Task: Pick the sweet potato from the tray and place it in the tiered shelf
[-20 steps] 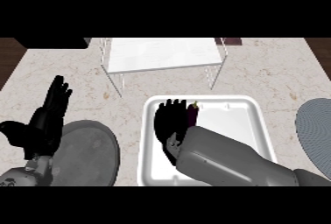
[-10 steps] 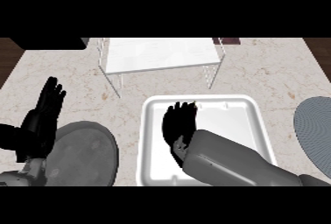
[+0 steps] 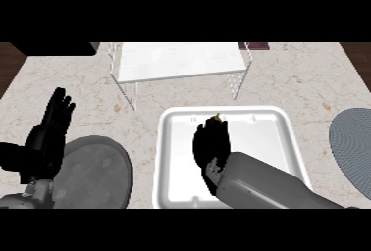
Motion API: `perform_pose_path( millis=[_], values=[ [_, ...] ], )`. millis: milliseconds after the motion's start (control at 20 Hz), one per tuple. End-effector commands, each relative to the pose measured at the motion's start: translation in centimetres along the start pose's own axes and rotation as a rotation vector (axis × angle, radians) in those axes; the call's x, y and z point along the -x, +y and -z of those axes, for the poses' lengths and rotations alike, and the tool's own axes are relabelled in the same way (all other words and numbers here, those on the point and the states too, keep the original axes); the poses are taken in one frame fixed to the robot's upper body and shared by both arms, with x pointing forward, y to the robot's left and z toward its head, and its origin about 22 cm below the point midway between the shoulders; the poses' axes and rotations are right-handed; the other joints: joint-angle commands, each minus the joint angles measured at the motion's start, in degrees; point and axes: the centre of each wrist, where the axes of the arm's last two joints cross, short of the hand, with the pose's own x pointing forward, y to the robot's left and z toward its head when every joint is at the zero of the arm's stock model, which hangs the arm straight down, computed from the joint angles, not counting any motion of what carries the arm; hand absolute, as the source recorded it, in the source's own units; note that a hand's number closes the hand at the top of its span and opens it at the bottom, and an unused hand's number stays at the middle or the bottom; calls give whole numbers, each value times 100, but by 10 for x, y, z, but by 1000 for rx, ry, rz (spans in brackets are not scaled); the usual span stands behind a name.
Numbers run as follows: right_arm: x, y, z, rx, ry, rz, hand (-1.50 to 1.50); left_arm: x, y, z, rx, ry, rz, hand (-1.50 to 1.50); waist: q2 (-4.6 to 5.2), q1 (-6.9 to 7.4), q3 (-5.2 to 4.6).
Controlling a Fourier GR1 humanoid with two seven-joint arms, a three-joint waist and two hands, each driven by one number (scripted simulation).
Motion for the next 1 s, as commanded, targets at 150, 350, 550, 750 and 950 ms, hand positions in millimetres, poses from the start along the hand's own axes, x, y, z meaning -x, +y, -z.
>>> perform_pose_path(
  millis=[150, 350, 550, 750, 950],
  values=[
    [1, 24, -3, 8, 156, -29, -150, -15, 8, 5, 8, 15, -5, 0, 15, 37, 4],
    [11, 43, -7, 15, 133, -37, -150, -6, 13, 0, 9, -10, -1, 0, 15, 27, 3],
    [5, 33, 17, -5, 150, -14, -150, -15, -5, 20, 9, -2, -20, 0, 44, 41, 4],
    [17, 57, 9, -60, 162, -33, -150, -4, 6, 14, -15, -1, 7, 0, 28, 3, 2],
    [6, 56, 13, -83, 130, -60, 150, -7, 3, 12, 2, -5, -3, 0, 32, 54, 2]
  ],
)
